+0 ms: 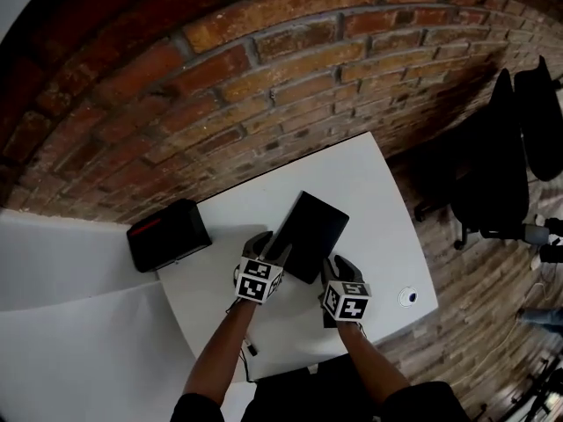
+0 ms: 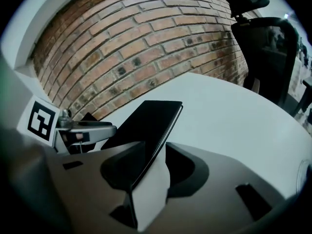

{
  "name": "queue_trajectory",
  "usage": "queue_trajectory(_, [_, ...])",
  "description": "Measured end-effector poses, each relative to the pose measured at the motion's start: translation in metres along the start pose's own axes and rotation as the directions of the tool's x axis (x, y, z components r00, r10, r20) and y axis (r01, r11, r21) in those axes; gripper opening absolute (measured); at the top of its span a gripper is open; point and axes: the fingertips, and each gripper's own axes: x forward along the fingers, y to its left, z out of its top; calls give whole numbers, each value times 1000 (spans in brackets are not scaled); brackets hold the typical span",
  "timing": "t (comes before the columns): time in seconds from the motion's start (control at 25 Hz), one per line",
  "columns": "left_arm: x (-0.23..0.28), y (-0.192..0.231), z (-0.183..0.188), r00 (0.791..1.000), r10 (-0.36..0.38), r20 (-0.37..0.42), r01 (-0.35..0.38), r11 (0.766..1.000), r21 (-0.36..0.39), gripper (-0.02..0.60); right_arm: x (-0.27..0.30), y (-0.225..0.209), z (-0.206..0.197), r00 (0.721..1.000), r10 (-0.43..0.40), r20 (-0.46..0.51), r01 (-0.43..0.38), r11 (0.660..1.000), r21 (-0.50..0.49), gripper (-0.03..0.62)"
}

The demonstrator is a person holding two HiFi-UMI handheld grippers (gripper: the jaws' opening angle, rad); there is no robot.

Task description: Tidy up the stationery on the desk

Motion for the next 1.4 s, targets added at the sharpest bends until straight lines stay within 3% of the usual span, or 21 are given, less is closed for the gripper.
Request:
queue_trajectory(0.16, [17,3,-3,999,-44,-25,44,999,-19,212,6,-2,2,1000,12,-5,-12,999,40,118])
queue_trajectory(0.32, [19,3,-6,998,-68,-12,66,994,-86,210,13,-4,1,1000,17,-20,-16,999,47,118])
queue_trajectory(0.48, [19,2,-7,998,-64,-8,63,992,-112,210,16,-3,-1,999,14,-32,-14,1000,-2,118])
queue_trajectory(0.8, [12,-4,-14,999,-49,-11,48,993,-107,183,15,0,-4,998,46,-48,-45,999,20,115])
queue_trajectory(1.4, [-35,-15,-36,999,-16,40,25,975,-220,104,1,6,-12,994,94,-63,-92,995,34,75])
